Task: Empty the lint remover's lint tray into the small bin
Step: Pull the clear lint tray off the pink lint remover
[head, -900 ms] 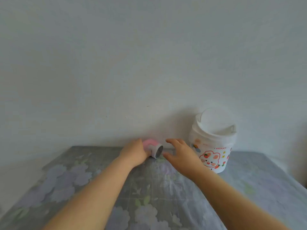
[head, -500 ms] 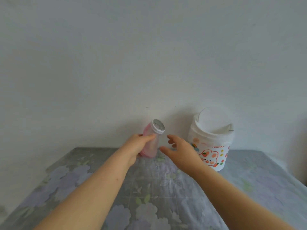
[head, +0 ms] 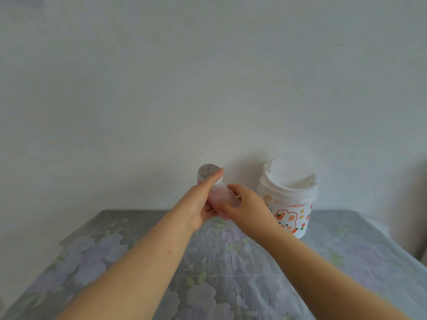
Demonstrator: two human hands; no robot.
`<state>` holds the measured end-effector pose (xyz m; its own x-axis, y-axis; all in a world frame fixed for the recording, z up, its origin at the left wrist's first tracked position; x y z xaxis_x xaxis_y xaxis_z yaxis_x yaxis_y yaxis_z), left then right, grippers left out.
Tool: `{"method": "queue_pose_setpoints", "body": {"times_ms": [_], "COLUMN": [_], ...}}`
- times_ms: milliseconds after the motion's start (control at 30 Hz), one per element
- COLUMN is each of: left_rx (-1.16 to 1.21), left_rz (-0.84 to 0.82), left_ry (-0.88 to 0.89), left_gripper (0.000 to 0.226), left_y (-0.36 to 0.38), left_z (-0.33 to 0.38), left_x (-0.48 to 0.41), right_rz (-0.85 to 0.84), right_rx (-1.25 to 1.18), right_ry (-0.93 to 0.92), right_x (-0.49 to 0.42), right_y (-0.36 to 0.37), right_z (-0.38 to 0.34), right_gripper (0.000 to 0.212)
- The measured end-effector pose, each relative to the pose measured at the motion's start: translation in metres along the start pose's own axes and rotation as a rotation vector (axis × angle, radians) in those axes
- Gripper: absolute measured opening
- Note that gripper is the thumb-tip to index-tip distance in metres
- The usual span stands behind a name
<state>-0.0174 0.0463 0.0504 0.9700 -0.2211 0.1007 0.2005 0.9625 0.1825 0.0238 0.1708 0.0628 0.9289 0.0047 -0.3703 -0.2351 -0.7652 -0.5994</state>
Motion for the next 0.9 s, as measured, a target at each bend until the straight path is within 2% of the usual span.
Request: {"method": "queue_pose_setpoints", "body": {"times_ms": [100, 367, 567, 700, 800, 900], "left_rx": [0.054, 0.01, -0.081, -0.25, -0.511, -0.84], "left_rz": [0.057, 0.156, 0.149, 0.331, 0.46, 0.515], "left_ry": [-0.028, -0.048, -0.065, -0.034, 0.041, 0.098], "left_gripper": [0.049, 0.049, 0.058, 0.073, 0.09, 0.084], "left_y": [-0.001, -0.01, -0.019, -0.036, -0.05, -0.054], "left_z": [-0.005, -0.011, -0.004, 0.005, 0.012, 0.013], "left_x": [-0.003, -0.008, -0.013, -0.015, -0.014, -0.013], "right_rz": [0.035, 0.014, -0.031, 0.021, 0.077, 0.097], "right_rx": [0.035, 0.019, -0.026, -0.056, -0.076, -0.148], "right_ry": [0.007, 0.061, 0.045, 0.046, 0.071, 0.116], "right_x": [0.003, 0.011, 0.013, 0.008, 0.004, 0.003], "right_y": [0.0, 0.001, 0.0, -0.009, -0.019, -0.026], "right_z": [0.0, 0.004, -0.001, 0.004, 0.014, 0.027], "right_gripper": [0.044, 0.032, 0.03, 0.04, 0.05, 0.058]}}
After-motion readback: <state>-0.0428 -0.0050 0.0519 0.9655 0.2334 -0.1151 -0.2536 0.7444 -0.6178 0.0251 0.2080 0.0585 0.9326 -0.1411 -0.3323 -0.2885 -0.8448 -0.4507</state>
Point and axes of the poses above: each hand's wrist, its own x-axis away from the middle knuckle, its own y-axis out of the palm, z = x × y, the point moved 6 cm from there along -x, towards the middle knuckle, and after that the axes turned 4 degrees about -x, right-handed, at the moved point
